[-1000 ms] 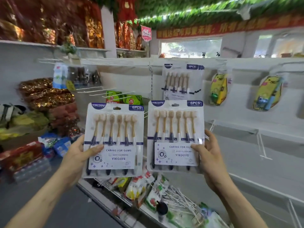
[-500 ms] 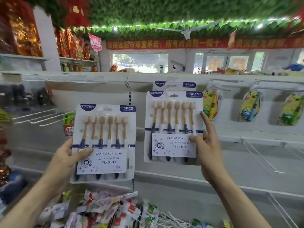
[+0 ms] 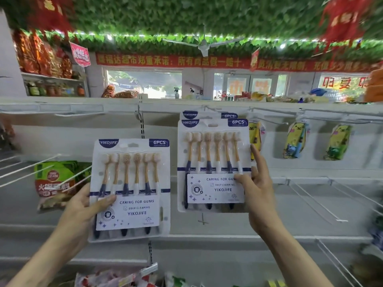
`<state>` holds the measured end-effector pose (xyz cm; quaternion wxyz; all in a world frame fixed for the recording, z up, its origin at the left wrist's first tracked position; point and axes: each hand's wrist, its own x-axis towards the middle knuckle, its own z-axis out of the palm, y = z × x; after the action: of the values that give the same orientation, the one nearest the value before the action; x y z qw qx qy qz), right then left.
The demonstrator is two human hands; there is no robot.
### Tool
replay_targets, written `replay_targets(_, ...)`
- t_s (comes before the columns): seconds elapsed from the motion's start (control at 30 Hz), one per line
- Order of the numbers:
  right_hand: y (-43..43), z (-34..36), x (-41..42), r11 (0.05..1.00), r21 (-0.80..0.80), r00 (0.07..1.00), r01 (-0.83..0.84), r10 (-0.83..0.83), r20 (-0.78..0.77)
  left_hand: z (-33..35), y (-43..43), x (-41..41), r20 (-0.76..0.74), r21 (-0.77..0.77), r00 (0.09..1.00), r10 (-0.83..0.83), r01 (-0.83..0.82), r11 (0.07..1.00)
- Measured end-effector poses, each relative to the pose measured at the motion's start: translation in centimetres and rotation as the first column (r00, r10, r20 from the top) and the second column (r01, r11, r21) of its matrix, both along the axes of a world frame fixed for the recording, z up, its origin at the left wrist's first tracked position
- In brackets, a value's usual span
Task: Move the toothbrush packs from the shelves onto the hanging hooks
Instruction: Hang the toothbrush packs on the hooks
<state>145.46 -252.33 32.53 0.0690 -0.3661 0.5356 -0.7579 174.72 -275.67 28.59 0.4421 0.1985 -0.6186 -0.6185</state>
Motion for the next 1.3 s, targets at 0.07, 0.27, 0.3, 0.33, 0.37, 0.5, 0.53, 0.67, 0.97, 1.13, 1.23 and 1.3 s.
replay_targets(0.07,0.0,-0.1,-0.5,1.000,-0.006,1.000,-0.004,0.004,0.003,0.1,-0.2,-0.6,0.004,-0.007,1.000,0.010,-0.010,1.000)
replay_targets(0.27,0.6,-0.9,-1.5,0.999,-0.022,0.999,-0.024,0.025,0.037,0.0,-0.4,-1.7,0.002,0.008,1.000,0.002,-0.002,1.000)
replay_targets(0.3,0.7,-0.9,-1.6,0.999,-0.028,0.999,-0.020,0.021,0.039,-0.1,-0.4,-1.8,0.004,0.009,1.000,0.002,-0.002,1.000)
replay_targets(0.33,0.6,-0.7,-1.7,0.999,-0.032,0.999,-0.018,0.019,0.041,-0.1,-0.3,-1.9,0.006,0.011,1.000,0.002,-0.002,1.000)
replay_targets(0.37,0.6,-0.6,-1.8,0.999,-0.032,0.999,-0.019,0.020,0.043,-0.2,-0.3,-2.1,0.007,0.009,1.000,-0.004,0.003,1.000)
replay_targets(0.5,0.1,0.0,-1.9,0.998,-0.033,0.998,-0.047,0.048,0.042,-0.5,0.0,-2.2,0.012,0.023,1.000,0.007,-0.007,1.000)
replay_targets(0.53,-0.1,0.1,-1.9,0.998,-0.028,0.997,-0.054,0.055,0.046,-0.5,0.1,-2.1,0.020,0.026,1.000,0.016,-0.017,1.000)
replay_targets(0.67,-1.0,0.1,-2.0,0.999,-0.007,0.997,-0.048,0.049,0.064,-0.8,0.2,-1.7,0.018,0.048,0.998,0.053,-0.054,0.997)
replay_targets(0.97,-2.6,0.0,-2.2,1.000,-0.014,0.999,-0.006,0.007,0.047,-1.2,-0.1,-0.6,0.010,0.063,0.993,0.118,-0.118,0.991)
replay_targets(1.13,-4.7,-0.9,-3.9,0.999,0.030,1.000,0.029,-0.029,0.009,-1.4,-0.7,-0.4,-0.041,0.083,0.992,0.121,-0.117,0.990)
replay_targets(1.23,-6.1,-1.2,-5.1,0.999,0.039,0.999,0.035,-0.035,0.006,-1.1,-0.6,-0.4,-0.042,0.088,0.993,0.114,-0.110,0.990)
replay_targets(1.3,-6.8,-1.1,-5.9,0.998,0.045,0.999,0.045,-0.045,-0.001,-1.0,-0.5,-0.3,-0.051,0.087,0.991,0.121,-0.116,0.989)
